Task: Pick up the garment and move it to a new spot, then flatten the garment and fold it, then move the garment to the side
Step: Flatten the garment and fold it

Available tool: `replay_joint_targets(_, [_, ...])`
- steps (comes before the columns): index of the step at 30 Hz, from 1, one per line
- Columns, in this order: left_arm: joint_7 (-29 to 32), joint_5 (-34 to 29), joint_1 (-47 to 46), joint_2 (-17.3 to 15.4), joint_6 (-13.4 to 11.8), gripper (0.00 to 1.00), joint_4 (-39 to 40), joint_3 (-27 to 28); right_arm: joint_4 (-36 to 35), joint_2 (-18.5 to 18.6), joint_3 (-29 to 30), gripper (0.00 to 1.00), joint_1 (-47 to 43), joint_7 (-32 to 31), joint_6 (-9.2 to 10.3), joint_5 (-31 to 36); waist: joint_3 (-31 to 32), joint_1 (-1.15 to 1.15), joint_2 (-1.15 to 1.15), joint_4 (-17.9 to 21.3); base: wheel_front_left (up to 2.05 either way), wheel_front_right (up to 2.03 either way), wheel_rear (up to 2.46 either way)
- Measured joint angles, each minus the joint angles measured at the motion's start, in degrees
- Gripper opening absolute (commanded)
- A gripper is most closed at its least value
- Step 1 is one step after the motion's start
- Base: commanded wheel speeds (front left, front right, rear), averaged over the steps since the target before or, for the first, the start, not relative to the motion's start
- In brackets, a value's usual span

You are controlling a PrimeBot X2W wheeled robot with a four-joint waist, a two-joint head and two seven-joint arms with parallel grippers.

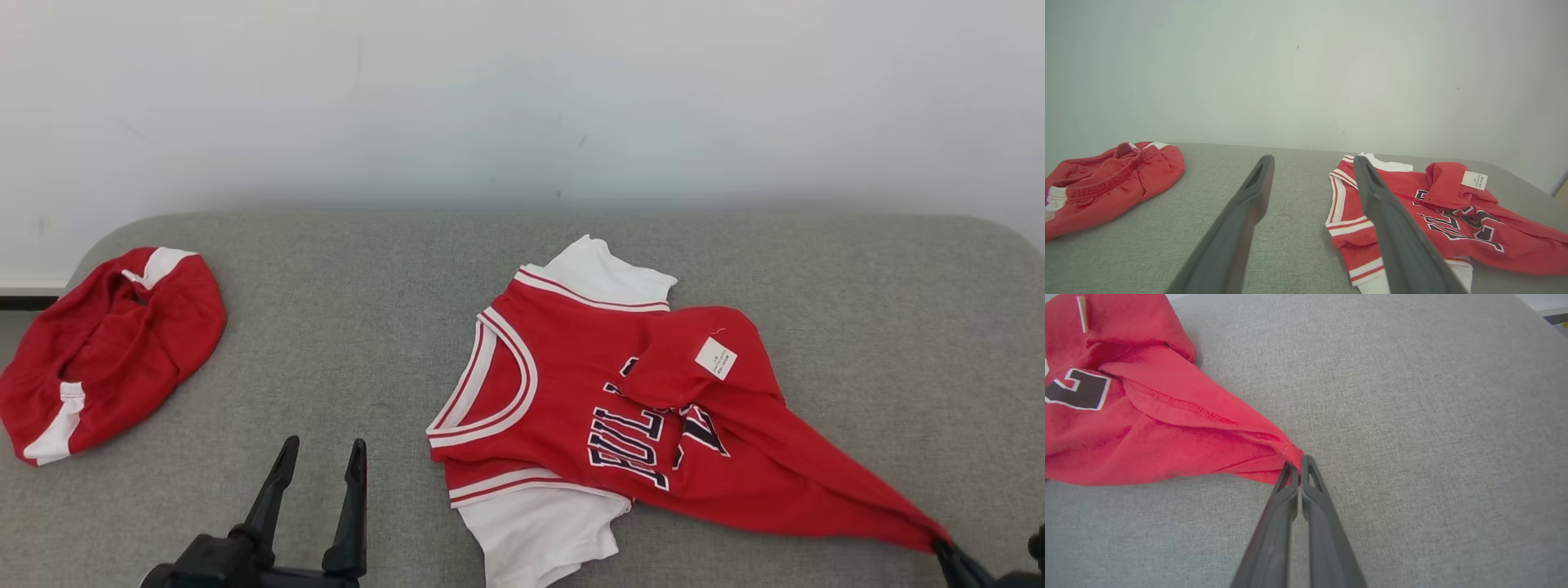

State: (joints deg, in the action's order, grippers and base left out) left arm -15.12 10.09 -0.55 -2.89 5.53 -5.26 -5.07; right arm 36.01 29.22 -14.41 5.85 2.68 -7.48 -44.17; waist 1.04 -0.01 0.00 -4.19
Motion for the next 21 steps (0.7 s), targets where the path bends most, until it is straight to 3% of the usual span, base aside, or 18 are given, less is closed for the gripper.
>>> replay_joint_targets(7, [0.0,0.0,0.9,0.0,0.1,1.0,0.0,0.4,-8.3,-0.2,5.6,0.0,-7.4,-5.4,0.0,-2.0,0.5,0.0,0.0,0.5,0.0,0.0,0.0])
replay_joint_targets(8, [0.0,0.0,0.9,0.0,0.1,1.0,0.0,0.5,-9.1,-0.4,6.5,0.38,-8.1,-5.5,0.0,-1.4,0.5,0.0,0.0,0.6,0.0,0.0,0.0])
replay_joint_targets(9, [0.0,0.0,0.9,0.0,0.1,1.0,0.0,0.5,-9.7,-0.8,7.6,1.0,-8.7,-5.3,0.0,-0.5,0.5,0.0,0.0,0.6,0.0,0.0,0.0])
replay_joint_targets(21, [0.0,-0.5,1.2,-0.1,0.5,1.0,0.3,2.3,-21.1,-7.3,14.1,1.0,-9.7,2.2,0.0,11.6,0.8,0.01,0.0,1.8,0.0,0.0,0.0])
